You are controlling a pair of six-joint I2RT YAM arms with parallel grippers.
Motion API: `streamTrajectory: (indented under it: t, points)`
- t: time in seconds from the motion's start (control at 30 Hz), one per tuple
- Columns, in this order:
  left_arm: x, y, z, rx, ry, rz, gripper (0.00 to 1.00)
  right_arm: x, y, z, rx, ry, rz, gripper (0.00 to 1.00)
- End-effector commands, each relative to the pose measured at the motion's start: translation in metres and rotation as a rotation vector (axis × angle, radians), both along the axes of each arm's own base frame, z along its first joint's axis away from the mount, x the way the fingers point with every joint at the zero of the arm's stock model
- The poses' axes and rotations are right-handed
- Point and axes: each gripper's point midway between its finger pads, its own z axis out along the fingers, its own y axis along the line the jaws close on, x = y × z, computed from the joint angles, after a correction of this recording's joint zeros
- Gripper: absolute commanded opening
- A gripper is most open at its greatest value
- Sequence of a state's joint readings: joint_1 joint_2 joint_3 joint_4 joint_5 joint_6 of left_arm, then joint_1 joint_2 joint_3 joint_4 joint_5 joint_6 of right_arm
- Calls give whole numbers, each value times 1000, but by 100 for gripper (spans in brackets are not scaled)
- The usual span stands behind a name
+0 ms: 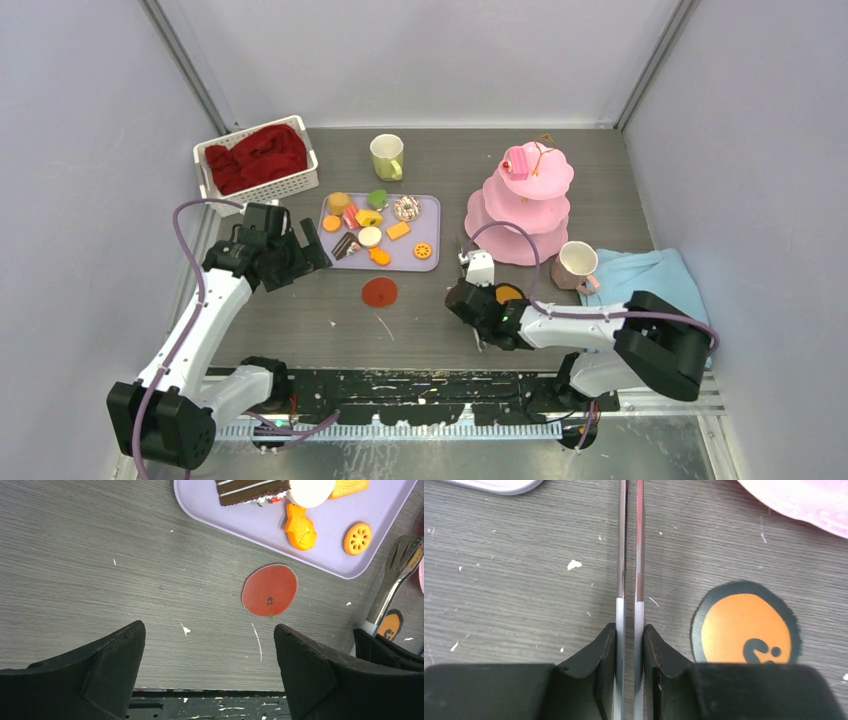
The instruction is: Serve the afternoon tea
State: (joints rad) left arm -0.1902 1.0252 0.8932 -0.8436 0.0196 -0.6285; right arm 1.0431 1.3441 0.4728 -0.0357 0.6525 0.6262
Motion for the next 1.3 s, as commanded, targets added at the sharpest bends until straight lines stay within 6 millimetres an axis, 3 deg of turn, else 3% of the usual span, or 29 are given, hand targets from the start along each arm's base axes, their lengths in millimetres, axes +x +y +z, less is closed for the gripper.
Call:
streamTrajectory:
  t: [0.0, 0.17, 0.37, 0.47, 0.73, 1.27]
  points:
    - [9, -2, 9, -6, -57, -2, 99, 4, 8, 50, 43, -53, 44, 7]
    - [9, 0, 12, 4, -65, 0, 99, -4, 19, 101, 2, 15, 208, 10]
    - [10, 0, 13, 3, -65, -1, 99, -18, 30, 118, -133, 197, 381, 21]
    - [9, 0, 13, 1, -65, -2, 99, -13, 38, 127, -115, 200, 412, 27]
    - [8, 2, 16, 12, -75, -2, 99, 9, 43, 131, -109, 186, 391, 37]
    - [10, 2, 11, 17, -61, -5, 99, 17, 52, 120, -101, 203, 410, 47]
